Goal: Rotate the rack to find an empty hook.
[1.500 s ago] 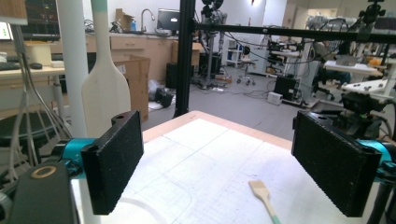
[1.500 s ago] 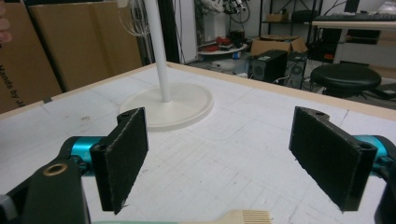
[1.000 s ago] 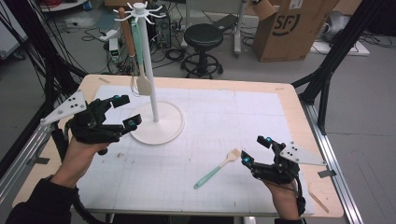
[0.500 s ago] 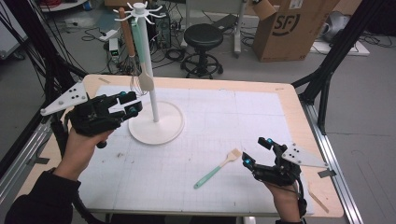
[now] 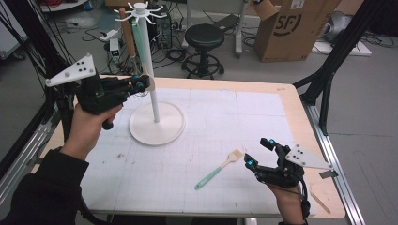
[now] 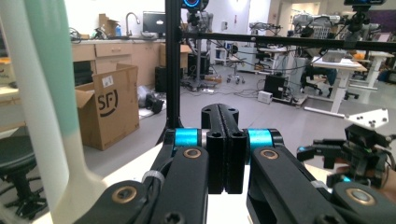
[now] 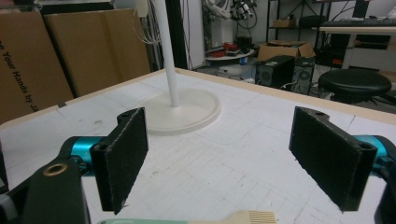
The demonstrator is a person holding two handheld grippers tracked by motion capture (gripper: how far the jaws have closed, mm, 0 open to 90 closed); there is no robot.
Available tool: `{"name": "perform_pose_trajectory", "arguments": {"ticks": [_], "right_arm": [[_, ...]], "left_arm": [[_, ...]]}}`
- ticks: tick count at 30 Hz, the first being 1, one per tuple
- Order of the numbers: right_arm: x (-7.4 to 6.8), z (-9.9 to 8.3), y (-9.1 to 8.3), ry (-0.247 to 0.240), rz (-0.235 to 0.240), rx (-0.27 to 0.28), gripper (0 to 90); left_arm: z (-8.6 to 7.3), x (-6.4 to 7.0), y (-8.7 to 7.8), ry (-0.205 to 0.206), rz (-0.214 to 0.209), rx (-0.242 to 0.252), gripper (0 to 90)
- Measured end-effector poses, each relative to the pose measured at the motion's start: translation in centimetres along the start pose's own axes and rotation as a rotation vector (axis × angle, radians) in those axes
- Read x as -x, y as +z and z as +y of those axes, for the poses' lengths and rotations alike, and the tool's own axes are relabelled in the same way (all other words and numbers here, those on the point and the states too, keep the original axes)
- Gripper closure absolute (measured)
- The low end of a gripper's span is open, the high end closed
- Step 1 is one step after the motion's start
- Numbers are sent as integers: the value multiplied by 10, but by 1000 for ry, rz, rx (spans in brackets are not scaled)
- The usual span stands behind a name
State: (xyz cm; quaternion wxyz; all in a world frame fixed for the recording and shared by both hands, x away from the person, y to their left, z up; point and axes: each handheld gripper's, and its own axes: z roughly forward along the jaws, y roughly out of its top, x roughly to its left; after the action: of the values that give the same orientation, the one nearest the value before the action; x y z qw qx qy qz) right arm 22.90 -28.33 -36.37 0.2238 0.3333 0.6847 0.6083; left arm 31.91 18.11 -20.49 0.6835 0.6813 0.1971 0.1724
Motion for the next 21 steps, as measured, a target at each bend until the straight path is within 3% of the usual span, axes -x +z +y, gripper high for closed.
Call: {"name": "perform_pose_trajectory", "arguments": {"ticks": [4,12,21], "right_arm": [[0,2,0,0,-3,2,185],[-1,1,-1,1,-1,-4,185],[1,1,-5,2,-4,0,185]], "left_arm": [[25,-6,11,4,4,16,896],[54,-18,20,17,44,25,897],[64,-38,20,14,145,7,896]]}}
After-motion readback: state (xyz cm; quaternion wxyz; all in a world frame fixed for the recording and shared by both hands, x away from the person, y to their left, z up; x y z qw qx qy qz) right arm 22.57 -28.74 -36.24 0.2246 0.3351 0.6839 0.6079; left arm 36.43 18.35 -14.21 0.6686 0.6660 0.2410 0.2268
